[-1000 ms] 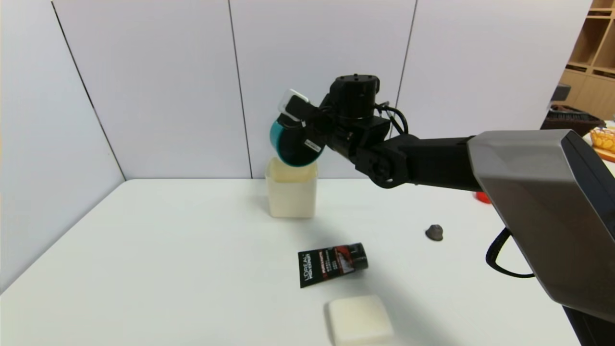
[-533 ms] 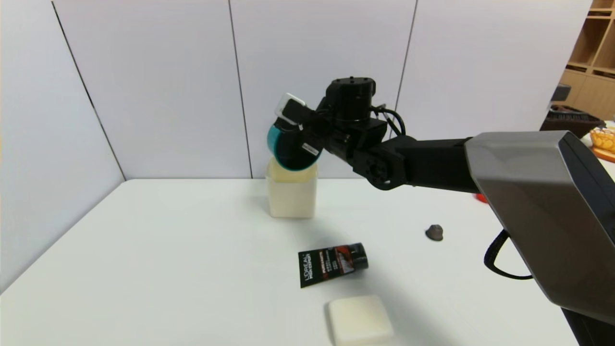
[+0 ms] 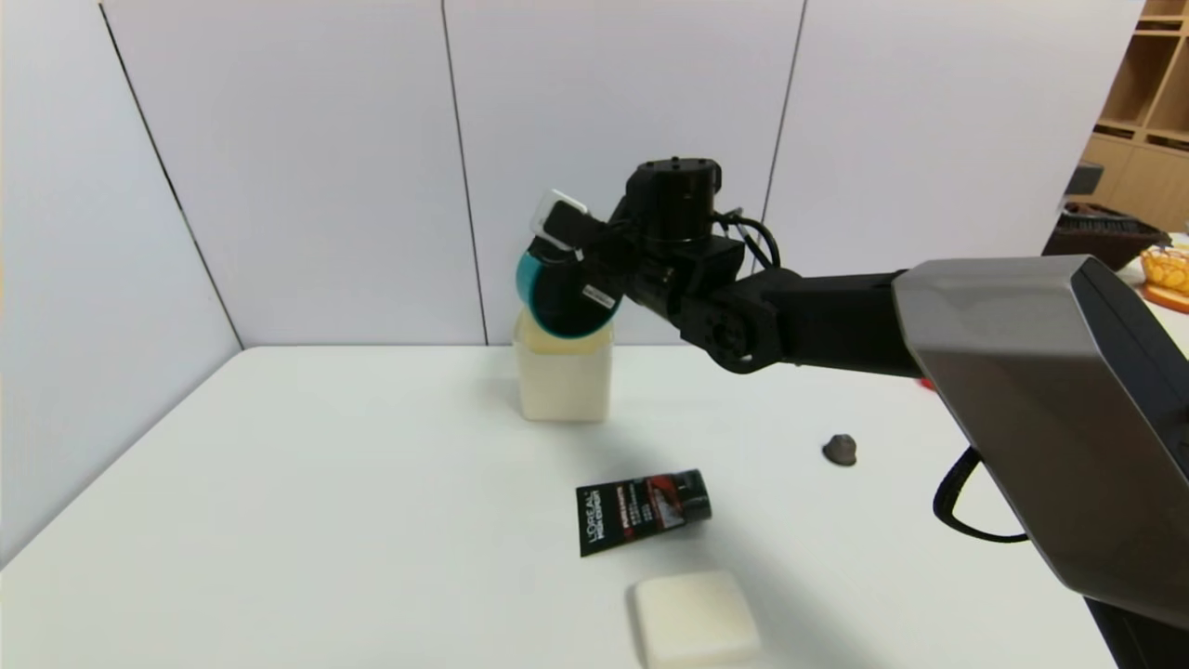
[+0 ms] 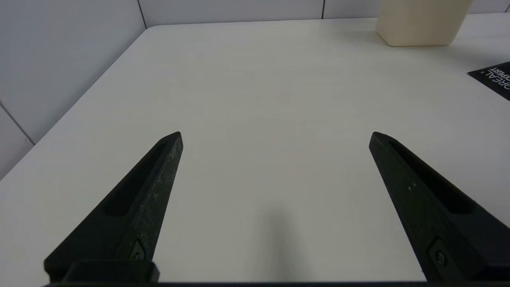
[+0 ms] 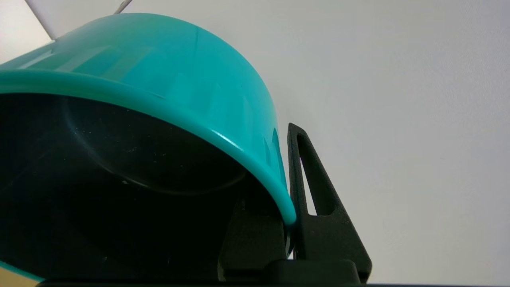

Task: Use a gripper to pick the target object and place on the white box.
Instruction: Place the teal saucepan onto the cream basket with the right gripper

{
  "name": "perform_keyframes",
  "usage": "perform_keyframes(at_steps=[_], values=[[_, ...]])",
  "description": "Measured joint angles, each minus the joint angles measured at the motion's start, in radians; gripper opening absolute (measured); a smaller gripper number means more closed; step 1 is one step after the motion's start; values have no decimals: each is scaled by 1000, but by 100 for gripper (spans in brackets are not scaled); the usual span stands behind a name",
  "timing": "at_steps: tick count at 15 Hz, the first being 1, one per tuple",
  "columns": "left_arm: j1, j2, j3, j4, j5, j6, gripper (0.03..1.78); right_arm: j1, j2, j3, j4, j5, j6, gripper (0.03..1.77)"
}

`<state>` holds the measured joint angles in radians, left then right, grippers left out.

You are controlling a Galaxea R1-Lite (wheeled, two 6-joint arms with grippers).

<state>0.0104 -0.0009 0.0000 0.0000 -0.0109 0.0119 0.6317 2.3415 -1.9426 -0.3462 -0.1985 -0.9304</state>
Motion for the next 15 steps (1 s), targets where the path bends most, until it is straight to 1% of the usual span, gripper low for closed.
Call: perform_keyframes(at_steps=[7,9,11,12,15], values=[[0,0,0,0,0,0,169,14,9,6,3,0,-2,13],[0,0,0,0,0,0,169,18,11,6,2,-4,-2,46],[0,0,0,0,0,0,169,17,12,5,1,-8,-2,75],[0,0,0,0,0,0,169,15,12,4,1,-8,-2,87],[0,0,0,0,0,0,169,10,8,4,2,-8,-1,113]])
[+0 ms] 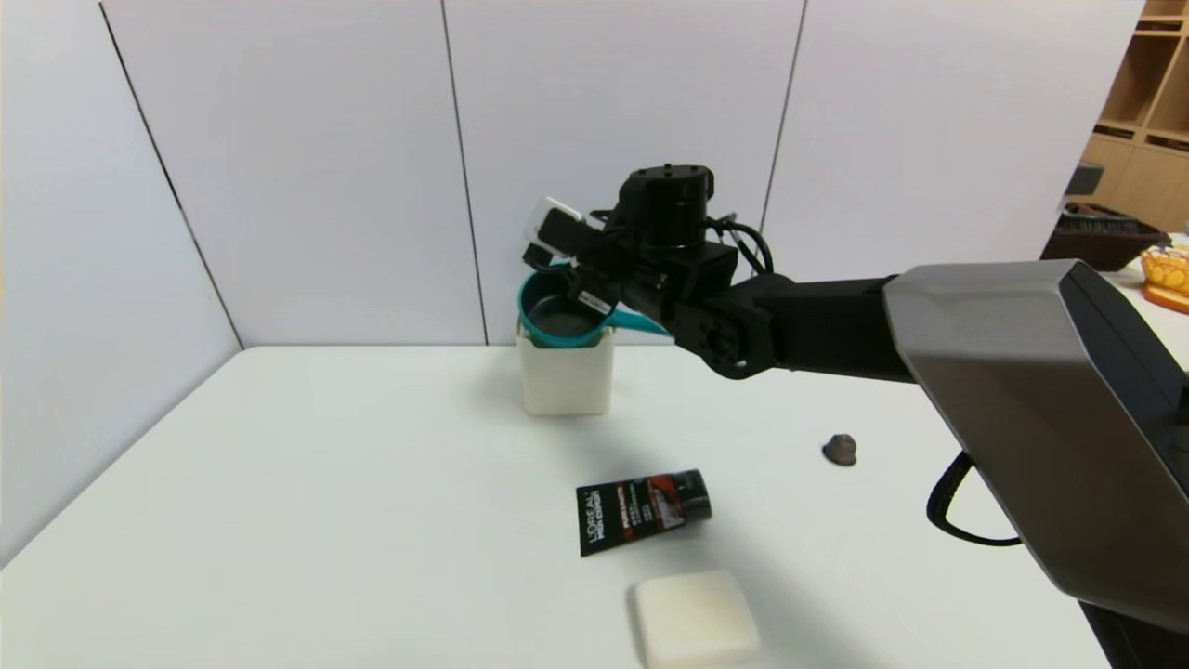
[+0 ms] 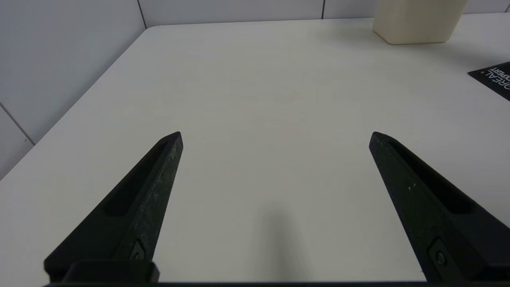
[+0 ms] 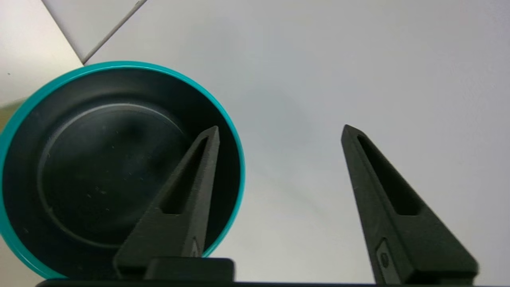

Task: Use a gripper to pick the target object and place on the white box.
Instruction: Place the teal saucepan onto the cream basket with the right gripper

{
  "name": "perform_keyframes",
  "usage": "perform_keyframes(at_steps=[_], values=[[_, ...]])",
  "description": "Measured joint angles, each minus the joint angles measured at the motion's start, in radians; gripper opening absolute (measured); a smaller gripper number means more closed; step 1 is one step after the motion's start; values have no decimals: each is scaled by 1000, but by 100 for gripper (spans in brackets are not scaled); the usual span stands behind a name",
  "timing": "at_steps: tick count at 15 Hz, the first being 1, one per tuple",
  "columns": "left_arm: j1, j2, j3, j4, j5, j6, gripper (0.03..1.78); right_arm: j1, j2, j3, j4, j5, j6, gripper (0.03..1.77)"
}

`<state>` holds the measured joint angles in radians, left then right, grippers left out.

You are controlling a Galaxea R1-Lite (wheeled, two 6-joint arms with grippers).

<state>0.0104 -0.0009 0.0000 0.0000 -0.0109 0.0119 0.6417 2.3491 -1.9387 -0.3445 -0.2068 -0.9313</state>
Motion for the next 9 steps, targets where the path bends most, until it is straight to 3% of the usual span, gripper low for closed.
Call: perform_keyframes(at_steps=[4,9], values=[[0,0,0,0,0,0,169,1,-13,-3,-14,1,-1,137],[0,0,0,0,0,0,169,0,-91,-9,-31,-1,0,153]])
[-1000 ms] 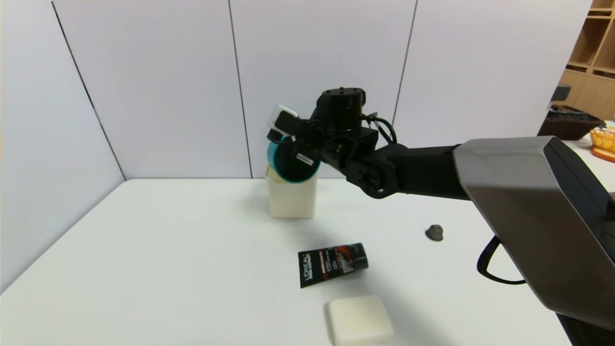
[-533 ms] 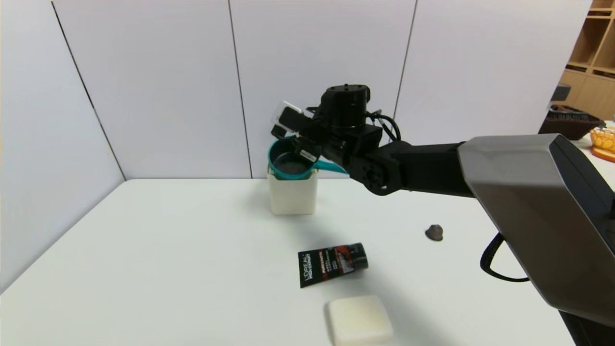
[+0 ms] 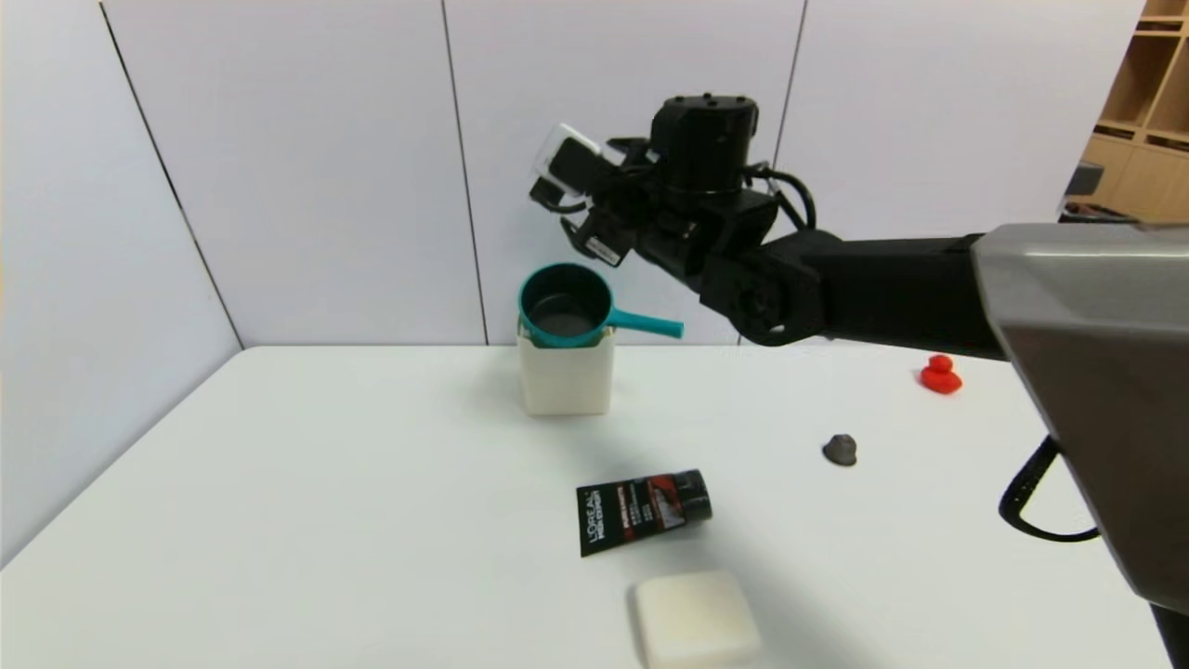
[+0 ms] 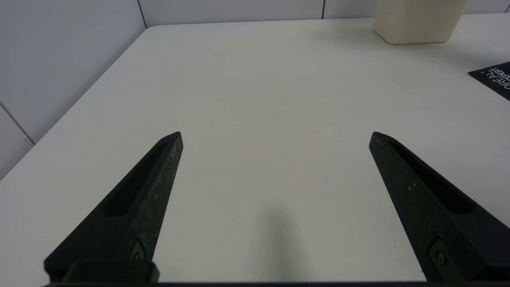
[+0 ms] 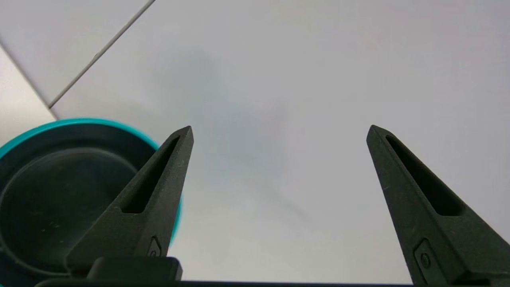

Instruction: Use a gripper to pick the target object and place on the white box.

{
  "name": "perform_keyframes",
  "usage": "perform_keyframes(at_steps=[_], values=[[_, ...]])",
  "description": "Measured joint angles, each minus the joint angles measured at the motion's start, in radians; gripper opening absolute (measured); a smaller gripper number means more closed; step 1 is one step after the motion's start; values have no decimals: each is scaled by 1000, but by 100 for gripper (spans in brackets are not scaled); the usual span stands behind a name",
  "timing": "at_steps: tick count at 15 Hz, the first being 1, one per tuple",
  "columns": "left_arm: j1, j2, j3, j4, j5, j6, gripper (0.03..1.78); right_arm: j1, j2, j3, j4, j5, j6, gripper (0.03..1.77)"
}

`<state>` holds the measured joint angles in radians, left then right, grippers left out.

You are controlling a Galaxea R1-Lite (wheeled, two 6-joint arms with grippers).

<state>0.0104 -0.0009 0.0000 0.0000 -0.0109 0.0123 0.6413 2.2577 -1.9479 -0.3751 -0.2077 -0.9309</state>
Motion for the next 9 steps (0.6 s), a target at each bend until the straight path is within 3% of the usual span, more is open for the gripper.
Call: perform_keyframes(at_steps=[2,5,7,9], values=[[0,0,0,0,0,0,169,-33,-70,0,42,0,22,157],[0,0,0,0,0,0,169,-123,-195,0,204,1,97,162],[0,0,0,0,0,0,169,-211,-291,0,376,1,188,164],[0,0,0,0,0,0,169,-299,-388,0,573,1,341,165]])
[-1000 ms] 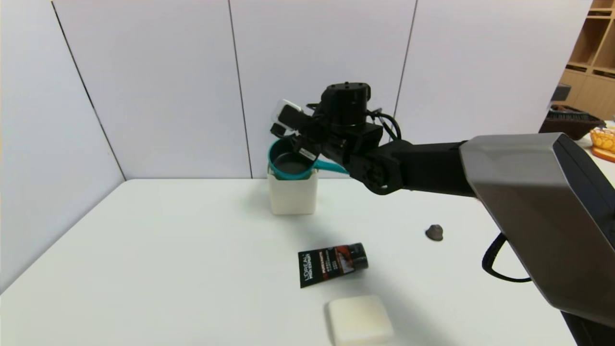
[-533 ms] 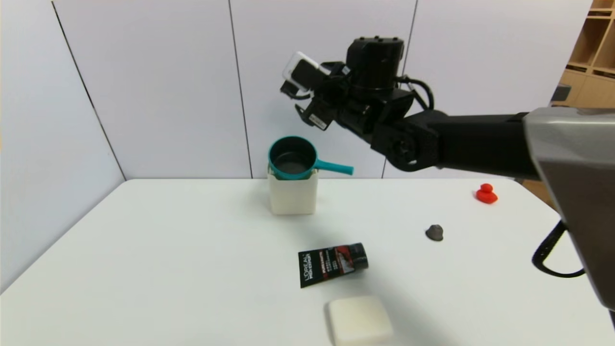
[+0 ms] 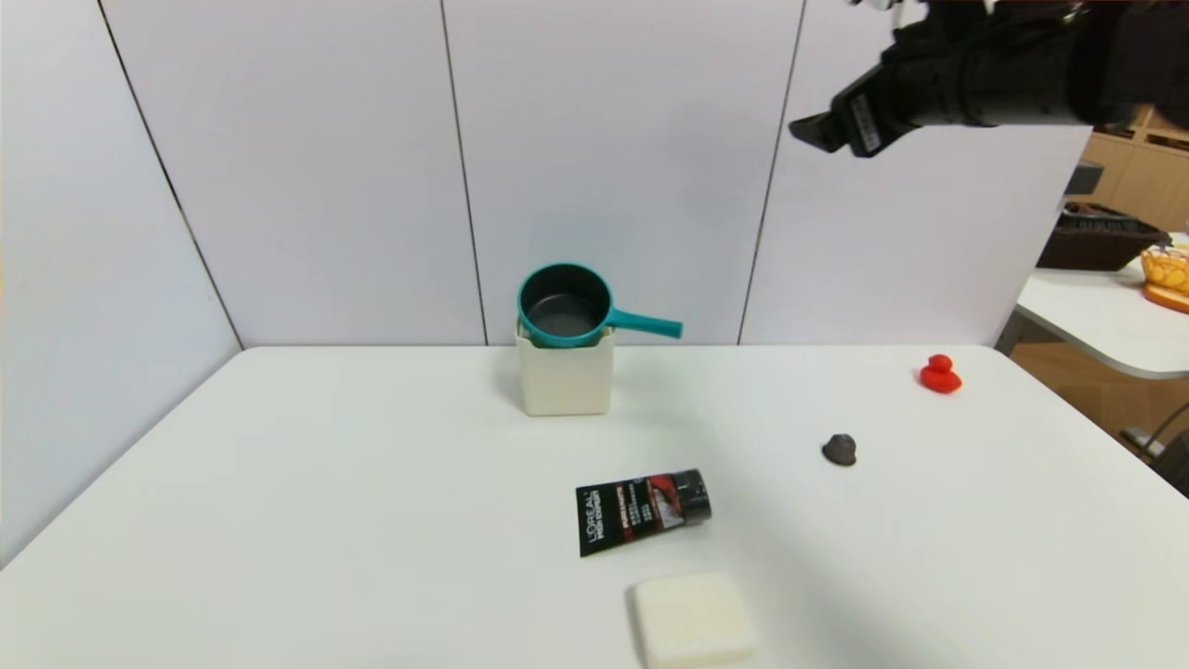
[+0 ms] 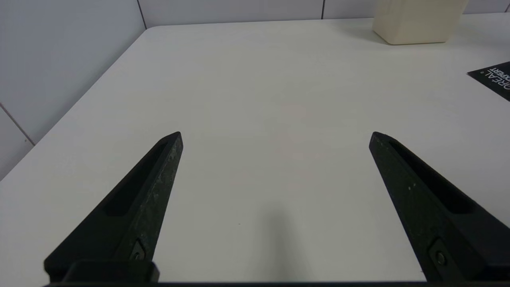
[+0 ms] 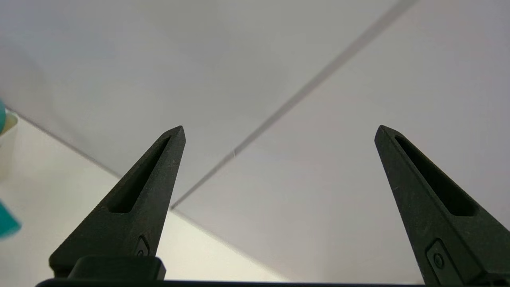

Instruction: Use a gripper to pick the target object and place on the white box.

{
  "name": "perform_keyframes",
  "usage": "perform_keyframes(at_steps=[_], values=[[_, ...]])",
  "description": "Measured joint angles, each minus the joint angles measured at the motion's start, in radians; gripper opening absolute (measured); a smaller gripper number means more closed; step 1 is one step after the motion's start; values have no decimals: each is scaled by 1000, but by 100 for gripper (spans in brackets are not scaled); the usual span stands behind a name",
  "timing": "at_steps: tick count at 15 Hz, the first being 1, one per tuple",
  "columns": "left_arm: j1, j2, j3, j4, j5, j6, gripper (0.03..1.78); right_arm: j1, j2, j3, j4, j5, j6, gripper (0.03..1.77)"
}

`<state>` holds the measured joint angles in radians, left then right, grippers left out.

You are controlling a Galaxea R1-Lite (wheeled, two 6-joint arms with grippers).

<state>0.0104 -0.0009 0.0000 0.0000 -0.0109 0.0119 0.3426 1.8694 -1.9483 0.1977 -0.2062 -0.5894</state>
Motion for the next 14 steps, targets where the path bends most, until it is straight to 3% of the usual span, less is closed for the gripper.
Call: perform_keyframes(at_steps=[3,5,9,14], values=[[0,0,0,0,0,0,169,-98,-130,21,232,1,234,167],[0,0,0,0,0,0,169,-144,-207,82,287,2,309,168],[0,0,0,0,0,0,169,-206,-390,273,242,27,376,169],[0,0,0,0,0,0,169,-298,-680,584,49,160,411,169]])
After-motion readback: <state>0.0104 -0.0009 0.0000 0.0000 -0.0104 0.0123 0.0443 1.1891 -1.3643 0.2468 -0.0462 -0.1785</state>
